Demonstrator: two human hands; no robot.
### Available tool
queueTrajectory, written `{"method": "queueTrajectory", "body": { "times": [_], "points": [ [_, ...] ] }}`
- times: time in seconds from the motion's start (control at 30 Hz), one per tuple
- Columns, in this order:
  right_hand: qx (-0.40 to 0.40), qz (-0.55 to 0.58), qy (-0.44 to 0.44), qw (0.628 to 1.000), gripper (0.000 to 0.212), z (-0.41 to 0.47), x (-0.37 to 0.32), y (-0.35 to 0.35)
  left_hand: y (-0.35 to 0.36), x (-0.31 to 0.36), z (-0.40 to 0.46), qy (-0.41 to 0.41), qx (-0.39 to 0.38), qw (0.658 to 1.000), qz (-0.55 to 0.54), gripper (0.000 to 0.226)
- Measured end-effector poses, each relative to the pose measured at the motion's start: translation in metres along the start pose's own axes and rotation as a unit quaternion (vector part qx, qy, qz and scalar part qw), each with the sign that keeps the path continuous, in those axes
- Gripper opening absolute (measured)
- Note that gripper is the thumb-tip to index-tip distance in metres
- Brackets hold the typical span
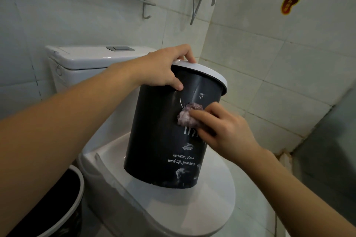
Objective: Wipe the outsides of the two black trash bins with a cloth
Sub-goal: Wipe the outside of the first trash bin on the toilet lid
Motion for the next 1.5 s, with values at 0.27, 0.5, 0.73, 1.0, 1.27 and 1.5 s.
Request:
{"method": "queueTrajectory", "body": {
  "times": [0.27, 0.5, 0.73, 1.0, 1.27, 1.5],
  "points": [
    [0.065, 0.006, 0.151, 0.986, 0.034, 0.021, 0.042, -0.007, 0.000, 0.003, 0.002, 0.006, -0.011, 1.000, 0.011, 0.058],
    [0.016, 0.012, 0.029, 0.999, 0.032, 0.004, 0.016, -0.001, -0.003, 0.001, 0.002, 0.009, -0.018, 1.000, 0.014, 0.058],
    [0.068, -0.011, 0.101, 0.993, 0.032, 0.026, 0.039, -0.012, 0.001, 0.004, 0.002, 0.008, -0.021, 1.000, -0.008, 0.059],
    [0.036, 0.029, 0.057, 0.997, 0.033, 0.007, 0.016, 0.000, -0.002, -0.002, -0.002, 0.003, 0.001, 1.000, -0.027, 0.061],
    [0.063, 0.018, 0.137, 0.988, 0.034, 0.016, 0.031, -0.005, -0.001, 0.000, 0.001, 0.013, 0.003, 1.000, -0.007, 0.060],
    [0.021, 0.025, 0.059, 0.998, 0.033, 0.000, 0.006, 0.004, -0.003, -0.002, 0.001, 0.013, 0.015, 0.999, 0.029, 0.060]
  ]
}}
Point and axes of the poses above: each hand's wrist, its own z-axis towards the middle knuckle, its own y-axis out of the palm, x = y × z, the point moved 6 cm from there along z, towards the middle knuckle, and after that the axes turned 4 degrees about -z, right-handed, at the moved point
